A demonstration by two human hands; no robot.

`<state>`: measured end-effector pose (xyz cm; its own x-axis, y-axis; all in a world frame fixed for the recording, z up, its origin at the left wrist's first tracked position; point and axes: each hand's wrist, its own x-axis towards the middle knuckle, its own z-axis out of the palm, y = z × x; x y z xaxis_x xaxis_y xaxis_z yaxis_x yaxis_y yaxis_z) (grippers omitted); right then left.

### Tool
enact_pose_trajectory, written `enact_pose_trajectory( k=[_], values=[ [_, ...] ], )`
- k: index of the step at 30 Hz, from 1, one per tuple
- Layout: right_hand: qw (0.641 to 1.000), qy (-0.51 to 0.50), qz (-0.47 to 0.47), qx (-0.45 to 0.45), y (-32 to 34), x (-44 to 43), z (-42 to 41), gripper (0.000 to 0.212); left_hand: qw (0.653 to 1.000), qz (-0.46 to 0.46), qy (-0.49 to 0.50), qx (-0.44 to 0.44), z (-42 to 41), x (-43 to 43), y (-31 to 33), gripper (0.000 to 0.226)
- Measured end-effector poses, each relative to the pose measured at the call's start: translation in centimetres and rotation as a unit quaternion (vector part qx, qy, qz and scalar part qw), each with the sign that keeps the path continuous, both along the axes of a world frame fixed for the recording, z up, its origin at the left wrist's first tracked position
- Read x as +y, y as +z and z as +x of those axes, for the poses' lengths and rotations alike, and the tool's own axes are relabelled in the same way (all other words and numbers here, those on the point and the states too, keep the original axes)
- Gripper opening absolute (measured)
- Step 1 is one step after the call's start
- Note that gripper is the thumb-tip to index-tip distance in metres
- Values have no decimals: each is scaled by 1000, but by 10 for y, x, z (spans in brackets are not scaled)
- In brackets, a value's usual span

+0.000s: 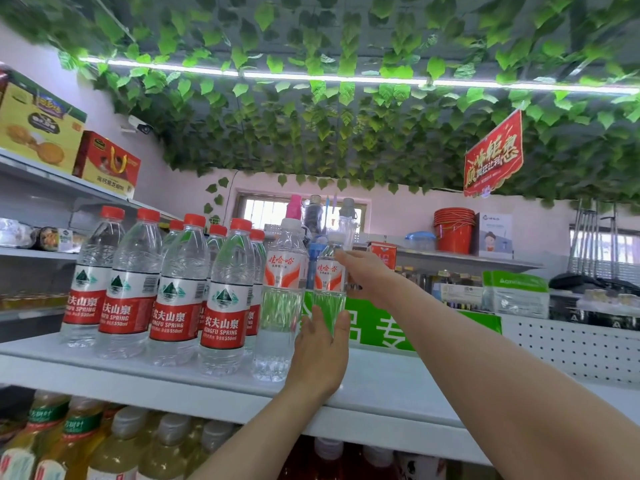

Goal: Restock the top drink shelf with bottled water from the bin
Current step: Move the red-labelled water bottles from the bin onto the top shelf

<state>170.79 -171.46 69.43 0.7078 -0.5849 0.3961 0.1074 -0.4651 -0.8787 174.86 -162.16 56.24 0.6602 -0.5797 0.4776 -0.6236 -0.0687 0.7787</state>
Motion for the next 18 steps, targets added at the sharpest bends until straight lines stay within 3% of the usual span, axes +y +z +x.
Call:
enact_pose_trajectory(
  k=[5,9,18],
  values=[
    [987,-94,-119,43,-2,10,-33,55,997,-41,-34,-61,-19,28,-9,77],
    [984,-108,-137,47,-2,28,-72,61,993,-61,-47,-85,-32,66,-6,73],
    [944,-151,-274,104,-17,119,-147,61,982,-48,83,-163,-48,180,21,75]
  ],
)
